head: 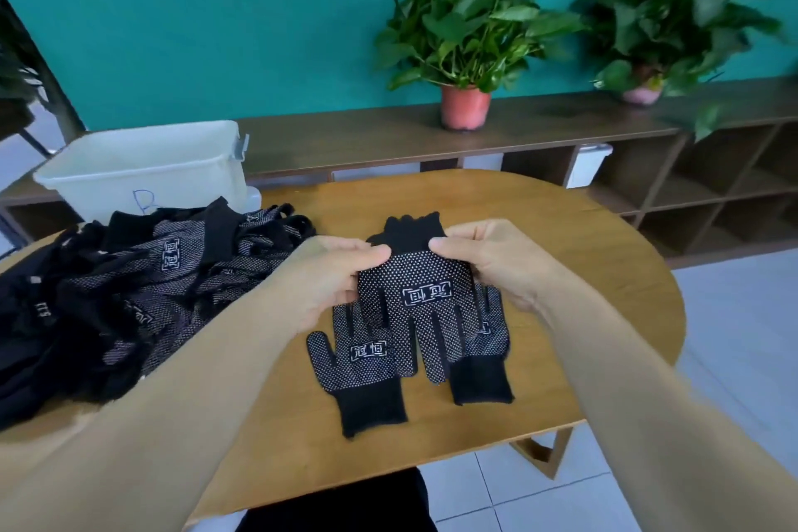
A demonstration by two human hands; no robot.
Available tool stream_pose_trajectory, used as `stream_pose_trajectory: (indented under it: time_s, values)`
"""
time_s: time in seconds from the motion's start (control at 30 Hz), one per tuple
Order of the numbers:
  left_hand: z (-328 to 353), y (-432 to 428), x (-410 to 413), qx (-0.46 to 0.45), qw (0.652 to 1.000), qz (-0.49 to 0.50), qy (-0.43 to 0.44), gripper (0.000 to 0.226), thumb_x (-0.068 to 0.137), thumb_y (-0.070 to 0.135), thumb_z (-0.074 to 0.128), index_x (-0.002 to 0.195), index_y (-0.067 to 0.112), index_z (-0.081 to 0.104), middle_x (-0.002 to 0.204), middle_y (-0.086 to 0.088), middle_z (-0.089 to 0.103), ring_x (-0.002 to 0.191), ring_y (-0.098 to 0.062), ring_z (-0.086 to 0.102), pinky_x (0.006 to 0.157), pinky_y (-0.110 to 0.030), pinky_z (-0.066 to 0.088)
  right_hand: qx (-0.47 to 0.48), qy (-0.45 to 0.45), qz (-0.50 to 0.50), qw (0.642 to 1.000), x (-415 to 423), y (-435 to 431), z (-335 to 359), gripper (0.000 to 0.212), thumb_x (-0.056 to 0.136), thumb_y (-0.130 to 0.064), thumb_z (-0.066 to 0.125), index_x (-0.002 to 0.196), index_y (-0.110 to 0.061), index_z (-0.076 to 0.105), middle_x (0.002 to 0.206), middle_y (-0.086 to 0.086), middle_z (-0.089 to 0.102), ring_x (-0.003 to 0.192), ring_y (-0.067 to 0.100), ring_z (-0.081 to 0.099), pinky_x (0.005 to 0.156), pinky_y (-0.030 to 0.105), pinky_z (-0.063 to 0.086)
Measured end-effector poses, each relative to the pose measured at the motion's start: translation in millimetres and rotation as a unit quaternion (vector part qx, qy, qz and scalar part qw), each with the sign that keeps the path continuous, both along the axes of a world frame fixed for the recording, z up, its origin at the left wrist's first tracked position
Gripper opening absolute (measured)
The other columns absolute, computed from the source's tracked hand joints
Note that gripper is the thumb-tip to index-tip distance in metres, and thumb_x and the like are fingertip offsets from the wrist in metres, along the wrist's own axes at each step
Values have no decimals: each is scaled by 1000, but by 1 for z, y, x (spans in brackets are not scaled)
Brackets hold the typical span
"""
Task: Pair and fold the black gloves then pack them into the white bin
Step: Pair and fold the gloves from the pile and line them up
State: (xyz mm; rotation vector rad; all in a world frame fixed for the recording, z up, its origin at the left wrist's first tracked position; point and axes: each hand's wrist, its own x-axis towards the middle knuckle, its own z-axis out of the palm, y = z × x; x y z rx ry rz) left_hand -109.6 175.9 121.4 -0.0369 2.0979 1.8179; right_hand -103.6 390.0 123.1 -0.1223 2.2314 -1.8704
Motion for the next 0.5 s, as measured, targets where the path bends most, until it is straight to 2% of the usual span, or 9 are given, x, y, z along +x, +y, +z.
stream_pose_trajectory:
  time_s: [0.03, 0.1, 0.2, 0.27, 0.4, 0.47, 0.5]
  values:
    - [-3, 8, -6, -7, 1000, 1, -1, 25, 90, 22, 69, 103, 1, 70, 101, -7, 76, 87, -20, 71, 79, -30, 52, 8, -7, -14, 1000, -6, 7, -7, 13, 89, -26, 69, 90, -13, 72, 100, 5, 73, 86, 15, 67, 88, 35, 50]
    - [-6, 25, -19, -15, 1000, 0, 3, 22, 90, 22, 69, 102, 4, 71, 99, -6, 76, 91, -21, 72, 82, -32, 53, 8, -14, -43, 999, -19, 19, -15, 31, 86, -32, 73, 107, -9, 71, 117, 6, 69, 103, 20, 66, 103, 44, 46]
    - [-4, 47, -47, -42, 999, 1, 33, 18, 88, 31, 72, 94, 15, 75, 100, 2, 76, 101, -23, 70, 99, -42, 48, 10, 1, -75, 997, -43, 34, -14, 46, 88, -32, 71, 123, -3, 65, 132, 11, 62, 115, 24, 62, 107, 45, 42]
    - [0, 60, -67, -49, 997, 11, 65, 15, 85, 36, 74, 89, 21, 77, 105, 4, 75, 106, -24, 67, 103, -47, 45, 3, 14, -94, 995, -60, 43, -9, 48, 89, -29, 70, 126, -1, 62, 131, 13, 62, 115, 25, 62, 107, 45, 43]
    - [1, 83, -94, -60, 993, 30, 97, 14, 86, 34, 74, 89, 21, 75, 112, 2, 72, 110, -21, 64, 106, -44, 43, 6, 24, -132, 991, -81, 58, -7, 36, 92, -24, 66, 119, -1, 66, 112, 10, 71, 97, 18, 67, 96, 38, 48]
    - [-10, 90, -96, -85, 991, 11, 101, 11, 89, 32, 71, 89, 22, 73, 120, 3, 69, 112, -15, 60, 109, -42, 40, 31, 8, -128, 991, -81, 62, -18, 30, 92, -27, 66, 115, -8, 69, 113, 6, 71, 103, 17, 66, 105, 39, 43]
    - [-19, 92, -95, -101, 990, 4, 100, 12, 90, 32, 70, 96, 22, 73, 126, 4, 66, 112, -11, 57, 110, -40, 37, 45, -9, -122, 991, -78, 63, -26, 25, 93, -27, 65, 114, -15, 67, 116, 0, 69, 105, 14, 64, 110, 37, 37]
